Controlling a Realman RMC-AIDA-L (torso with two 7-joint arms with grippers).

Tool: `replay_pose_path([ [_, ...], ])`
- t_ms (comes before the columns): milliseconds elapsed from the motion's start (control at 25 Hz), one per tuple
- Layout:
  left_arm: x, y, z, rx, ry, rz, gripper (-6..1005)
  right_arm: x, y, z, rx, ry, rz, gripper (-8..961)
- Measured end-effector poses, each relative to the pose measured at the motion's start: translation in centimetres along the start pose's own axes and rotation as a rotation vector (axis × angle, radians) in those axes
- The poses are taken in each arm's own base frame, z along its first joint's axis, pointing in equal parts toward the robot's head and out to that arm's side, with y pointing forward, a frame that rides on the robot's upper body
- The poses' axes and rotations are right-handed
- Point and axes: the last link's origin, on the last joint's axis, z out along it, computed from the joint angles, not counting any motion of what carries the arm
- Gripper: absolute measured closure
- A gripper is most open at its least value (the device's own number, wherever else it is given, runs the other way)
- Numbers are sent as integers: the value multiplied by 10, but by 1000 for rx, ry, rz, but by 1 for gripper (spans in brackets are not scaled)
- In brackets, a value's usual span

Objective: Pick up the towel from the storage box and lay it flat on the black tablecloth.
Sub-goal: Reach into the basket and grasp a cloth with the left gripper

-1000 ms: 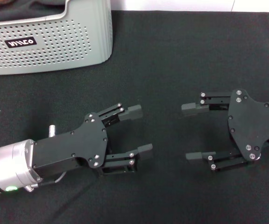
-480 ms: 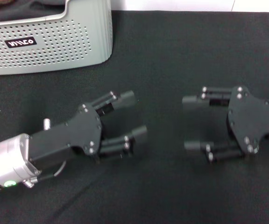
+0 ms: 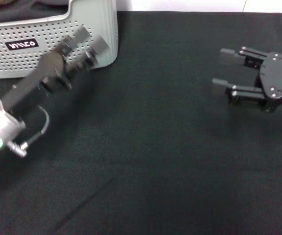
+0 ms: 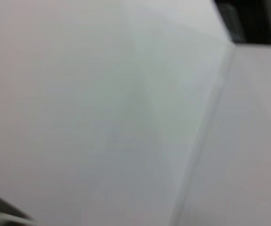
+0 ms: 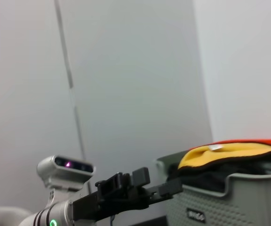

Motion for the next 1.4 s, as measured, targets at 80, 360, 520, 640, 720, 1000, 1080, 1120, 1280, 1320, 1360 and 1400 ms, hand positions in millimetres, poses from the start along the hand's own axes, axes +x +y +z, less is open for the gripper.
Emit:
replay_pose_path([
  [80,5,-9,3,52,25,-18,121,1,-2,-3,16,-12,13,160],
  [360,27,-28,15,121,70,72,124,5,-5,-6,39,-5,24,159],
  [520,45,-35,8,167,105,138,168,8,-8,-7,63,5,30,159],
  [640,56,-38,-4,204,130,185,212,8,-12,-6,80,14,28,159],
  [720,63,-39,-14,235,141,236,212,8,-14,-5,91,18,25,159],
  [1000,70,-48,-34,360,99,431,213,7,-23,2,108,29,28,159],
  [1080,70,-49,-34,370,87,490,213,7,-26,5,103,36,32,159],
  [1120,71,-50,-33,375,83,536,213,7,-27,6,101,40,33,159],
  [1280,75,-53,-34,415,88,624,213,6,-31,8,102,49,32,160],
  [1320,76,-55,-35,430,86,635,213,5,-32,8,104,51,30,160],
  [1360,76,-58,-36,449,79,651,213,5,-32,7,105,52,29,160],
  [1400,75,-59,-36,460,72,662,213,4,-33,7,108,54,27,159],
])
